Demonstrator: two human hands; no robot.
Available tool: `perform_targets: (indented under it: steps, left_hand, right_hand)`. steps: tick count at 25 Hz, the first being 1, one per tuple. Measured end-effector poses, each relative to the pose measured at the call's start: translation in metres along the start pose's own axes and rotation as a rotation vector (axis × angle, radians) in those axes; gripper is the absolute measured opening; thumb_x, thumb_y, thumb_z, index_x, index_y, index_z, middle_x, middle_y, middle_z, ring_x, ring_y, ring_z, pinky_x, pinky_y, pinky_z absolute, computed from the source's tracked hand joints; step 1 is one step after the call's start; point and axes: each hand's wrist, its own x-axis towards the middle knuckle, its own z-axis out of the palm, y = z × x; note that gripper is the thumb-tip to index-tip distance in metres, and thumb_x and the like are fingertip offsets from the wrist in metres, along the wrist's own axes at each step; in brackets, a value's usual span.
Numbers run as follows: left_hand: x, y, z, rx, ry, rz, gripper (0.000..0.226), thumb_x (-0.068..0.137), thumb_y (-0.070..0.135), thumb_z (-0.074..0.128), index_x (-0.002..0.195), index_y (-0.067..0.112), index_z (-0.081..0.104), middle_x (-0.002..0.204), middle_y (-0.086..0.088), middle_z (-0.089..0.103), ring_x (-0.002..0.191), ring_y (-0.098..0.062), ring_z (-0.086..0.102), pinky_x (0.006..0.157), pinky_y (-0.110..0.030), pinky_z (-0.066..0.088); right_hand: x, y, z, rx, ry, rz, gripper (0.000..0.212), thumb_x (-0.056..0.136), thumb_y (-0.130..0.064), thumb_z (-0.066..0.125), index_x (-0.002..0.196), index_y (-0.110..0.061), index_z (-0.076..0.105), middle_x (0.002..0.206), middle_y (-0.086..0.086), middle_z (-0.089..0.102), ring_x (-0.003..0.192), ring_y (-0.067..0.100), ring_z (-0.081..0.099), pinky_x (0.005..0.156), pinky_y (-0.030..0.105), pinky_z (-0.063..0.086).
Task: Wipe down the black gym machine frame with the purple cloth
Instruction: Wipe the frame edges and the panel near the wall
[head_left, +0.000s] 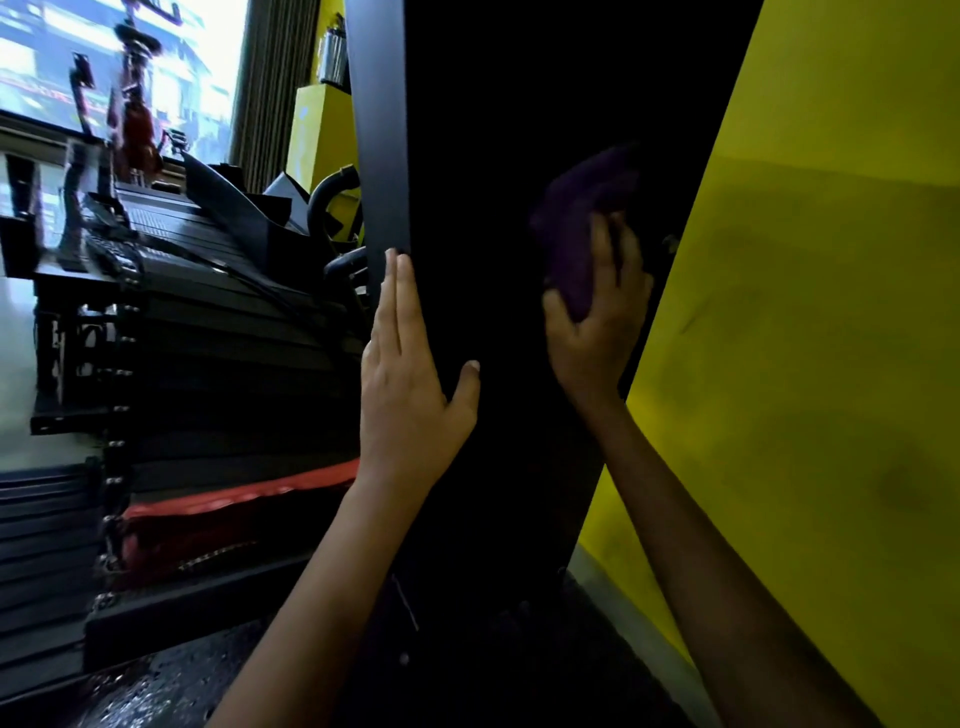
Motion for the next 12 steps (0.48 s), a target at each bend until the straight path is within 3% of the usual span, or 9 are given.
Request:
perform_targets:
  steps: [3,4,6,9,10,12]
  left_hand:
    - [-0.001,-0.004,0.001,-0.009,0.002,0.03,0.09,0.082,0.03,0.057,0.15,0.019,0.0,0.16,-0.008,0.007,0.143,-0.012,0.008,0.114,-0.044,0.023]
    - [-0.001,-0.005,0.002,0.011,0.004,0.035,0.09,0.081,0.034,0.056,0.149,0.021,0.0,0.16,-0.008,0.006,0.144,-0.013,0.008,0.114,-0.042,0.022]
    - [-0.002,-0.01,0.006,0.057,0.007,0.039,0.092,0.078,0.039,0.053,0.149,0.022,-0.002,0.16,-0.008,0.004,0.146,-0.015,0.007,0.115,-0.036,0.017]
    - [-0.005,-0.016,0.011,0.085,0.021,0.042,0.094,0.076,0.039,0.053,0.149,0.022,-0.002,0.159,-0.006,0.002,0.146,-0.015,0.006,0.114,-0.031,0.012]
    - [-0.006,-0.017,0.013,0.076,0.022,0.038,0.094,0.075,0.039,0.054,0.149,0.022,-0.002,0.159,-0.006,0.002,0.146,-0.016,0.005,0.115,-0.032,0.012]
    - [-0.006,-0.017,0.015,0.031,0.01,0.023,0.096,0.075,0.04,0.055,0.149,0.024,-0.003,0.159,-0.003,-0.001,0.147,-0.017,0.004,0.115,-0.035,0.012]
  right_hand:
    - [0.035,-0.004,-0.002,0.251,0.094,0.568,0.068,0.082,-0.04,0.053,0.144,-0.015,0.04,0.149,0.013,0.034,0.132,0.032,0.037,0.104,0.05,0.035]
    - [0.037,-0.018,0.0,0.234,0.087,0.598,0.068,0.084,-0.044,0.053,0.144,-0.017,0.039,0.15,0.012,0.033,0.132,0.031,0.036,0.104,0.05,0.035]
    - [0.027,-0.042,0.004,0.066,0.103,0.266,0.065,0.085,-0.05,0.053,0.14,-0.017,0.045,0.146,0.015,0.039,0.124,0.033,0.042,0.097,0.044,0.036]
    - [0.018,-0.035,0.0,-0.108,-0.058,-0.379,0.058,0.084,-0.043,0.057,0.136,-0.024,0.04,0.142,0.017,0.039,0.115,0.03,0.044,0.088,0.039,0.039]
    - [0.032,-0.025,-0.004,-0.116,-0.087,-0.482,0.059,0.082,-0.039,0.06,0.135,-0.025,0.038,0.142,0.02,0.039,0.116,0.031,0.043,0.088,0.04,0.042]
    - [0.066,-0.015,-0.013,-0.05,-0.043,-0.455,0.059,0.08,-0.032,0.064,0.134,-0.019,0.045,0.138,0.025,0.042,0.121,0.035,0.044,0.092,0.043,0.043]
